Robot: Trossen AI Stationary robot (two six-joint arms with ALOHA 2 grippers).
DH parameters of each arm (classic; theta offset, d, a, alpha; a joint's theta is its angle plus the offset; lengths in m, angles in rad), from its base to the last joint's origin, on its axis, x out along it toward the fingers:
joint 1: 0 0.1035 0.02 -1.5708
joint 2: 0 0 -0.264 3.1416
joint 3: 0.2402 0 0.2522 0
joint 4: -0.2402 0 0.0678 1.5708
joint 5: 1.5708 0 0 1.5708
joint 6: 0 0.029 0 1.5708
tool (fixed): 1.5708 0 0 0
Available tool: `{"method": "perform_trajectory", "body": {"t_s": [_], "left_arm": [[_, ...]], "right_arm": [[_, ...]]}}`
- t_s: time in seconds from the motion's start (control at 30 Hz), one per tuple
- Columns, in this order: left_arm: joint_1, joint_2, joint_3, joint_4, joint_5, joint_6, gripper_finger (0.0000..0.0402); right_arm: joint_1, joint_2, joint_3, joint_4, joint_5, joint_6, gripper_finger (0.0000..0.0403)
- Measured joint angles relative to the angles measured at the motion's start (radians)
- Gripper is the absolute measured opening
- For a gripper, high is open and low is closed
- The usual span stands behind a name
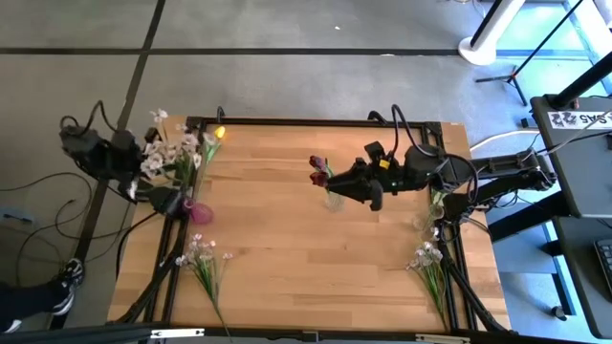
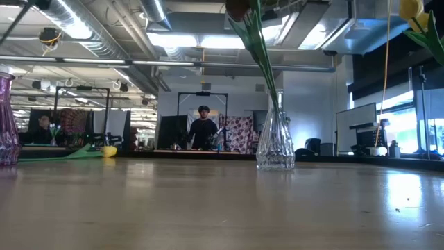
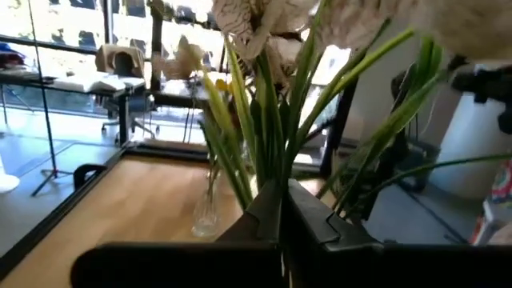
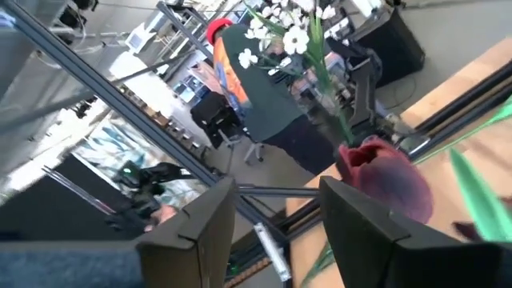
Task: Sort flowers into vase by color
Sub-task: Put the top white flowers into the violet vase
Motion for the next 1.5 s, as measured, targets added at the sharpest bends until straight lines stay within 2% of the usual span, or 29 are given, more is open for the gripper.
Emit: {"method": "perform_trajectory", "body": {"t_s": [0.2,0.73,1.1,1.23,1.4,1.5], "left_arm": [[0.0,-0.014,-0.005,-0.077,-0.004,0.004,0.0],[0.003,-0.018,-0.022,-0.082,-0.012,0.008,0.0],[0.016,-0.09,-0.026,-0.1,0.007,-0.019,0.0],[0.023,-0.09,-0.08,-0.041,0.034,-0.019,0.0],[0.023,-0.09,-0.134,-0.029,0.012,-0.023,0.0],[0.023,-0.09,-0.137,0.075,0.027,0.011,0.0]], "right_arm": [[0.0,0.0,0.0,0.002,-0.033,0.087,0.0182],[0.0,0.005,0.0,0.004,-0.014,0.096,0.0182],[0.0,0.005,0.0,0.021,0.004,0.109,0.0182],[0.0,0.005,0.0,0.027,0.016,0.109,0.0182],[0.0,0.005,0.0,0.029,0.025,0.106,0.0182],[0.0,0.011,0.0,0.035,0.032,0.106,0.0182]]}}
